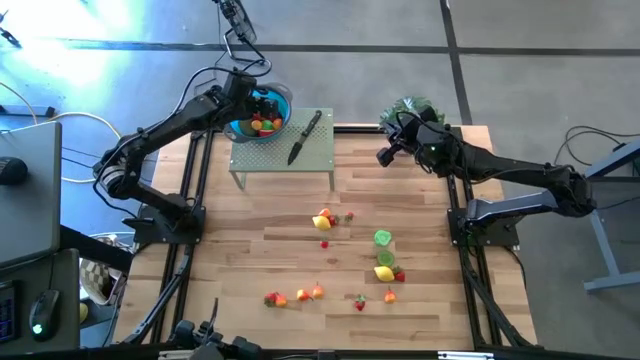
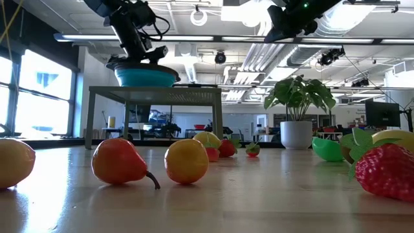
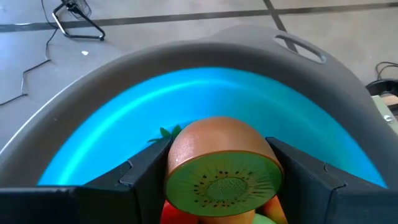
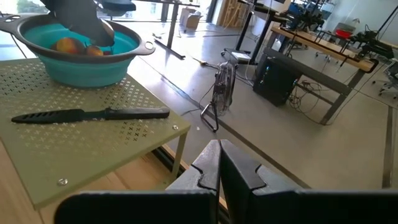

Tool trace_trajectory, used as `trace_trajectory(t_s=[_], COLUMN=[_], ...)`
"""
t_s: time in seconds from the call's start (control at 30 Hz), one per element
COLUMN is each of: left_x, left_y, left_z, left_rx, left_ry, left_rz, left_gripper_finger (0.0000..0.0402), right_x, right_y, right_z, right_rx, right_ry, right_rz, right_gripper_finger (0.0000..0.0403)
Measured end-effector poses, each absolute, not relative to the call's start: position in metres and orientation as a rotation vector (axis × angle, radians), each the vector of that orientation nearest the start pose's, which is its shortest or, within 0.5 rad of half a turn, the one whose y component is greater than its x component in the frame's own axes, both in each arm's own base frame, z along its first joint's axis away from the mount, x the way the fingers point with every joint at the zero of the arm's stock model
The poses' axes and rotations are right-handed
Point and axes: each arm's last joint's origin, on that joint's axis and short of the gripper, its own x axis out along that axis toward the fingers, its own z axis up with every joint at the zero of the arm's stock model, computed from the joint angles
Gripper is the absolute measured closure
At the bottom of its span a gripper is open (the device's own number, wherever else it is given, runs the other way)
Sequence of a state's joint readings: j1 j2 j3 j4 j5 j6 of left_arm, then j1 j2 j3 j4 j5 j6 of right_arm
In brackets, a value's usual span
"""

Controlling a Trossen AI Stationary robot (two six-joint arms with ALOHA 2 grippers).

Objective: Pick & Place Fruit
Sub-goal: Put the half kiwi into the strainer bowl on the shelf, then put the strawberry into the strainer bowl on the shelf

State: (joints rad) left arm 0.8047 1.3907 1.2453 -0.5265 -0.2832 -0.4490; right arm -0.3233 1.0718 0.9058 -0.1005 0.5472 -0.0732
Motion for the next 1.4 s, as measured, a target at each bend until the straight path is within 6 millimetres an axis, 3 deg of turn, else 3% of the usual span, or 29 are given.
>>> trace_trajectory(t_s=[0.57, 1.03, 1.4], left_x=[0.202, 0.201, 0.188], left_y=[0.221, 0.221, 0.206], left_z=[0.328, 0.329, 0.351], left_rx=[-0.569, -0.579, -0.577], left_ry=[0.428, 0.420, 0.336], left_rz=[1.186, 1.186, 1.149], left_gripper_finger=[0.0164, 0.0115, 0.0129], right_x=[0.217, 0.217, 0.217], right_y=[-0.089, -0.089, -0.089], right_z=[0.329, 0.329, 0.328], right_rx=[-0.100, -0.102, -0.103], right_ry=[0.309, 0.317, 0.323], right_rz=[-0.855, -0.854, -0.853], right_gripper_finger=[0.0401, 0.0401, 0.0400])
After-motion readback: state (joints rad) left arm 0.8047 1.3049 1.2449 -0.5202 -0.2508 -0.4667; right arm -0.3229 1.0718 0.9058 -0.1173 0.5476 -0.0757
